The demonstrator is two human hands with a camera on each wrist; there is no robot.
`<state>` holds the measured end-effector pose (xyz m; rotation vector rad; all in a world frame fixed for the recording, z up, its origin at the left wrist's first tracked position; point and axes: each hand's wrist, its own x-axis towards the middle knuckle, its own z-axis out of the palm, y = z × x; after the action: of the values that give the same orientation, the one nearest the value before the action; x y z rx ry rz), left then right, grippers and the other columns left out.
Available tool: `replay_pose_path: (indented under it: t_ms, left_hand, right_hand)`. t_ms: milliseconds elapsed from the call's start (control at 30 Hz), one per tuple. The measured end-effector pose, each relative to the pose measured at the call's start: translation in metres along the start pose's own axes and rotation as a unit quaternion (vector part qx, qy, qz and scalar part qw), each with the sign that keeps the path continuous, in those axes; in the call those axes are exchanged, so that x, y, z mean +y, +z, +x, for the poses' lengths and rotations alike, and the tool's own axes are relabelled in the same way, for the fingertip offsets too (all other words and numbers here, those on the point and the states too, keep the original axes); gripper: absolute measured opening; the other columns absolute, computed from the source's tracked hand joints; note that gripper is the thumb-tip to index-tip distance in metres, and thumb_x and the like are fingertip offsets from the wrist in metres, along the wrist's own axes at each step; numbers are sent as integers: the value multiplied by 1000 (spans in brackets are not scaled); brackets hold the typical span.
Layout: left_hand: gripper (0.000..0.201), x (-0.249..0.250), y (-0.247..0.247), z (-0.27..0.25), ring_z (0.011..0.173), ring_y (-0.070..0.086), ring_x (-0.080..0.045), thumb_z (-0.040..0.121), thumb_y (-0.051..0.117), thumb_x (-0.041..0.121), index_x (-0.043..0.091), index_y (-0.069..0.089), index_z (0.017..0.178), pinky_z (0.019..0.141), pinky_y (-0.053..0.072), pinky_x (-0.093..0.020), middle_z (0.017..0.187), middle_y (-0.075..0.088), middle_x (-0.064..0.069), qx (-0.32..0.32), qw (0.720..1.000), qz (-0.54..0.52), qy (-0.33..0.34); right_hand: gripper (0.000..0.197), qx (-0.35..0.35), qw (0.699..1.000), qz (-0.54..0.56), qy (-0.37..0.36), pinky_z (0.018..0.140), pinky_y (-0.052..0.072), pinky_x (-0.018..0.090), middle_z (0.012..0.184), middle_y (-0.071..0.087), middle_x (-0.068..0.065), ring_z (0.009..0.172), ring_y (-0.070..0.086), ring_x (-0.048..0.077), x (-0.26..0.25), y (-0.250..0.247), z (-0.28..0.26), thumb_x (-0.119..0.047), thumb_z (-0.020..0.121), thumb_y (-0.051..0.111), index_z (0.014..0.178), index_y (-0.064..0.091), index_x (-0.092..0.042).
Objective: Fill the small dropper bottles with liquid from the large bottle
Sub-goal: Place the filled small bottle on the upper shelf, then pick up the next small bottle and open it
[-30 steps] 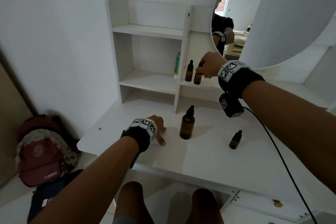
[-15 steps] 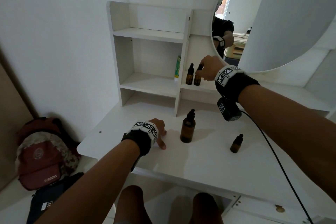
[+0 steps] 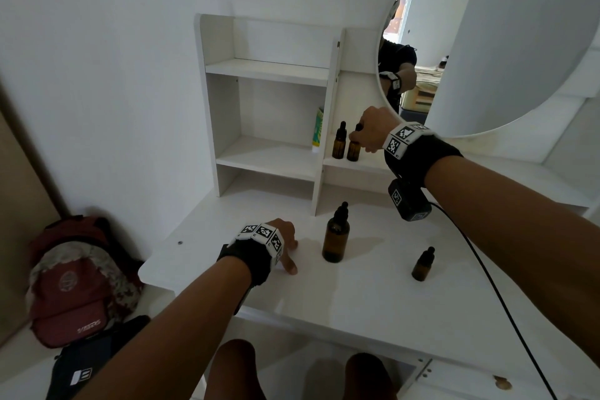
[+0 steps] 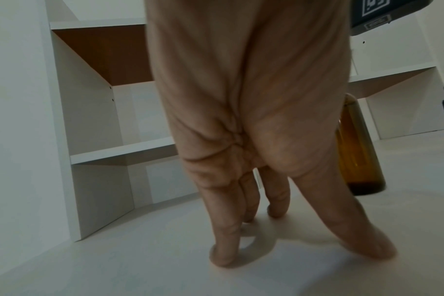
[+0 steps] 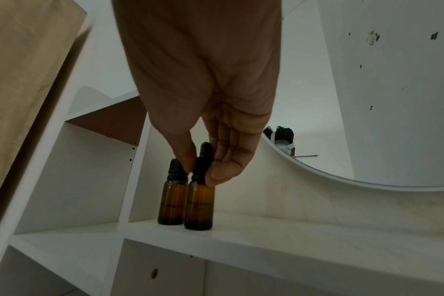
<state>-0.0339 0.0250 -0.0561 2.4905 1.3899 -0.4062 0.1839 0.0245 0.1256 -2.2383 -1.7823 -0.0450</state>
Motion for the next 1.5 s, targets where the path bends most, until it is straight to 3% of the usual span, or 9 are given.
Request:
replay_pose_path:
  t_ms: [200, 367, 500, 567, 667, 767, 933, 1167, 1500]
  left_hand:
    - [88, 0, 0, 4, 121, 58, -25, 60, 87, 56, 18, 52, 132, 98, 50, -41, 134, 56, -2, 2, 1000, 17, -9]
    - [89, 7, -9, 2, 123, 57, -26, 59, 87, 57, 19, 56, 133, 103, 47, -42, 137, 56, -2, -16, 998, 55, -15]
    - [102, 1, -7, 18, 127, 52, -28, 48, 82, 70, 23, 56, 135, 108, 43, -44, 142, 51, -2, -28, 997, 70, -12]
    - [97, 5, -7, 13, 129, 51, -29, 59, 78, 69, 21, 53, 139, 110, 41, -44, 144, 50, -5, -31, 997, 75, -20]
    - [81, 14, -7, -9, 134, 46, -29, 81, 69, 57, 17, 44, 147, 114, 36, -41, 149, 46, -6, -40, 995, 85, -29]
    - [85, 11, 0, -8, 138, 43, -29, 83, 67, 59, 17, 37, 151, 115, 34, -40, 154, 41, -6, -35, 996, 76, -40]
    - [83, 11, 6, -12, 148, 27, -28, 89, 57, 59, 22, 25, 156, 121, 24, -41, 163, 24, -7, -27, 994, 101, -38]
    - [75, 14, 11, -16, 149, 25, -29, 97, 50, 50, 16, 20, 157, 121, 22, -40, 163, 20, -10, -4, 996, 72, -45]
    - [70, 13, 20, -31, 147, 28, -27, 95, 59, 43, 16, 31, 154, 119, 23, -36, 161, 26, -8, 42, 999, -28, -13]
  right_hand:
    - [40, 3, 1000, 24, 3, 63, 58, 31, 65, 67, 12, 48, 62, 18, 9, -2, 1, -33, 94, 52, 73, 61, -1]
    - [40, 21, 1000, -9, 20, 74, 59, 41, 86, 64, 18, 70, 63, 29, 23, -3, -17, -34, 94, 50, 110, 59, 1]
    - [40, 8, 999, -21, 31, 62, 53, 34, 106, 62, 21, 86, 67, 35, 34, 6, -50, -27, 92, 53, 121, 53, 0]
    - [41, -23, 998, -38, 39, 60, 50, 31, 111, 62, 20, 92, 66, 35, 43, 13, -71, -28, 91, 55, 122, 52, -1]
    - [47, -63, 995, -67, 44, 86, 49, 34, 126, 57, 17, 112, 58, 33, 62, 29, -104, -34, 90, 61, 126, 54, -6]
    - [53, -114, 987, -99, 52, 97, 45, 34, 134, 54, 12, 121, 53, 31, 80, 42, -135, -42, 89, 62, 130, 55, -9]
    - [52, -167, 978, -82, 98, 76, 53, 33, 122, 62, 11, 95, 65, 27, 98, 60, -174, -43, 85, 69, 120, 63, -5]
    - [35, -126, 983, -16, 131, 80, 58, 40, 104, 70, 18, 89, 70, 32, 104, 75, -195, -25, 82, 74, 106, 65, 0]
    - [31, -166, 986, 15, 16, 72, 61, 41, 98, 67, 12, 76, 72, 25, 29, 84, -196, -26, 81, 75, 102, 64, -5]
